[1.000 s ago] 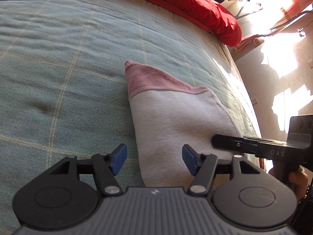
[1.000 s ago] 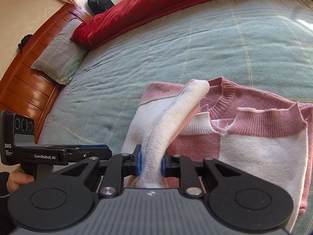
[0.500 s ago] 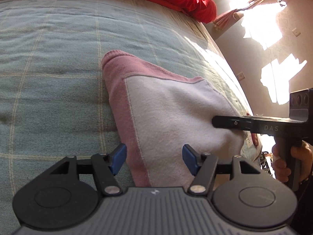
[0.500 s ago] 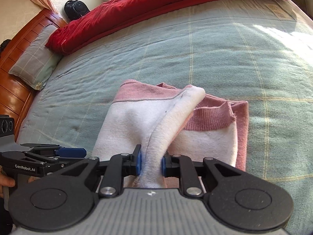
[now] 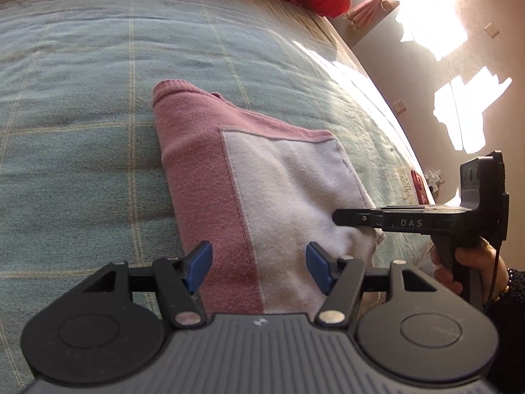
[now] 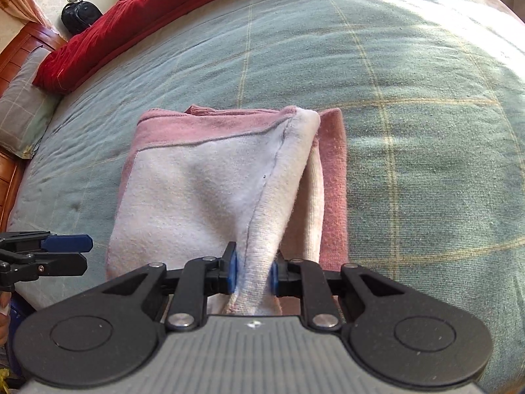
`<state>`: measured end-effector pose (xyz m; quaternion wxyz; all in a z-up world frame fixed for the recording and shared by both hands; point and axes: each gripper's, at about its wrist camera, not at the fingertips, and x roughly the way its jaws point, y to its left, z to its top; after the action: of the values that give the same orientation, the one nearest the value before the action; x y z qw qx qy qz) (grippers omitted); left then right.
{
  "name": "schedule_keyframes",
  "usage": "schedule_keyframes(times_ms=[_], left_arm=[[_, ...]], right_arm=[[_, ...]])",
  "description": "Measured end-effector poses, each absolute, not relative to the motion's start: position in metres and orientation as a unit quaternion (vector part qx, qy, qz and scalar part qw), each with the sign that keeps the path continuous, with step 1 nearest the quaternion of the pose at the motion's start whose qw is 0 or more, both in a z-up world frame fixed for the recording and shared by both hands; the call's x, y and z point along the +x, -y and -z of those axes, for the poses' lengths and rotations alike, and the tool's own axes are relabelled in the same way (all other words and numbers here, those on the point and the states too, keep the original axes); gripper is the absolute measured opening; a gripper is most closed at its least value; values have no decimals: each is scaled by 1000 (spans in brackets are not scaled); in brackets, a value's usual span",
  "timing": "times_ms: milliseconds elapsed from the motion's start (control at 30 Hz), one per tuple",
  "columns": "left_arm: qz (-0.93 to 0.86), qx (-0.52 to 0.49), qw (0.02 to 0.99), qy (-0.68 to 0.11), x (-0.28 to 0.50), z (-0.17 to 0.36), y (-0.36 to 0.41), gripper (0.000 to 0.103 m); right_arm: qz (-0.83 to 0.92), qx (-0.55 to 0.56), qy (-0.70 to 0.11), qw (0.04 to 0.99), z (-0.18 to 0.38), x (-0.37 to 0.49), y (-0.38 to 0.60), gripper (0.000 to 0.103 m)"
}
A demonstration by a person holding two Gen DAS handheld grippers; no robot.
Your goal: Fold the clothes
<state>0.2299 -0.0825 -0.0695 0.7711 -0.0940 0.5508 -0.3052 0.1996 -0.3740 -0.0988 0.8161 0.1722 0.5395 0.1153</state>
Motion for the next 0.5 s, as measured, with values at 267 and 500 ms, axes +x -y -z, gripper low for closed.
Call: schedule_keyframes(times_ms=[267, 500], left_arm=[[323, -76, 766, -551, 228, 68, 97, 63], [340, -25, 777, -530, 220, 55, 110, 63]], right_arm=[[-104, 153, -545, 818, 103, 207, 376, 23], [-81, 170, -538, 821, 94, 197, 389, 33]])
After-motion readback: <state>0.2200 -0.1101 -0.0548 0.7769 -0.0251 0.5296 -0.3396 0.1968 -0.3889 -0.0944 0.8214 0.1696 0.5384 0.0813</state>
